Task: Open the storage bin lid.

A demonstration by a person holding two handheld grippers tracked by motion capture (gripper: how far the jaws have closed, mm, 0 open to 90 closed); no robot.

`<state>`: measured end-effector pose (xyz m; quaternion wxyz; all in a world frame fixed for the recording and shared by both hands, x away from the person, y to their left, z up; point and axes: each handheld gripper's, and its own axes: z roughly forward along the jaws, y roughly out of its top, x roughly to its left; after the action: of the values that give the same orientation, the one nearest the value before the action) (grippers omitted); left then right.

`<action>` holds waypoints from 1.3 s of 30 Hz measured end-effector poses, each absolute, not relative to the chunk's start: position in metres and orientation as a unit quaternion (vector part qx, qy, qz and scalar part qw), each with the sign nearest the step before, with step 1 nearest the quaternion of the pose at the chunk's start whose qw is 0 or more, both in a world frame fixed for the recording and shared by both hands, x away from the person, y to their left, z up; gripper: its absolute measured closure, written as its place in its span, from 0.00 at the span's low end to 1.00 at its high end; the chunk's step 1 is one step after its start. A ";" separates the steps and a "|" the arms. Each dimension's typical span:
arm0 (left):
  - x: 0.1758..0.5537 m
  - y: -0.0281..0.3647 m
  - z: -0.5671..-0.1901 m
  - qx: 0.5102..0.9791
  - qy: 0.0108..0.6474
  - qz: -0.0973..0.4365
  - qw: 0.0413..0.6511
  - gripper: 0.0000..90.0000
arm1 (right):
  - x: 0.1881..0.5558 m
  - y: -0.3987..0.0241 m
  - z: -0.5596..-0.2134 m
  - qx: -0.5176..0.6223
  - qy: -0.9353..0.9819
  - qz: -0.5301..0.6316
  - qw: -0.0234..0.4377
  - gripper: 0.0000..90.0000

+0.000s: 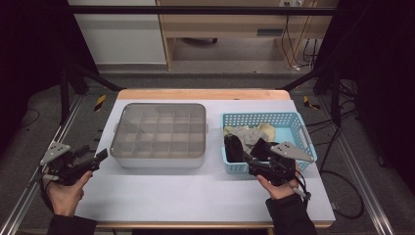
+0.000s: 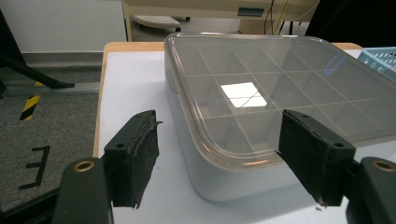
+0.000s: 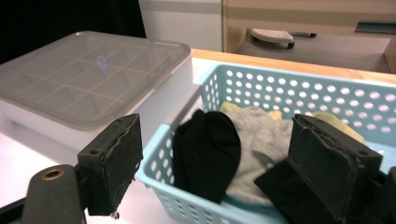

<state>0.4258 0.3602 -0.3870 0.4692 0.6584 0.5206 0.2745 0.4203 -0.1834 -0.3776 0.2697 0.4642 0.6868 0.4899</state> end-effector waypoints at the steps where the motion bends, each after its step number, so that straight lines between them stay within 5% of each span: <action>1: 0.427 0.359 -0.387 0.660 0.519 0.275 0.469 0.30 | 0.422 -0.181 -0.376 0.462 0.687 0.491 0.270 0.20; 39: 0.487 0.355 -0.386 0.666 0.528 0.271 0.452 0.32 | 0.498 -0.078 -0.359 0.432 0.715 0.495 0.238 0.29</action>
<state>0.4870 0.3552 -0.3857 0.4516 0.6664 0.5280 0.2707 0.4980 -0.0776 -0.3592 0.2380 0.4325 0.7149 0.4953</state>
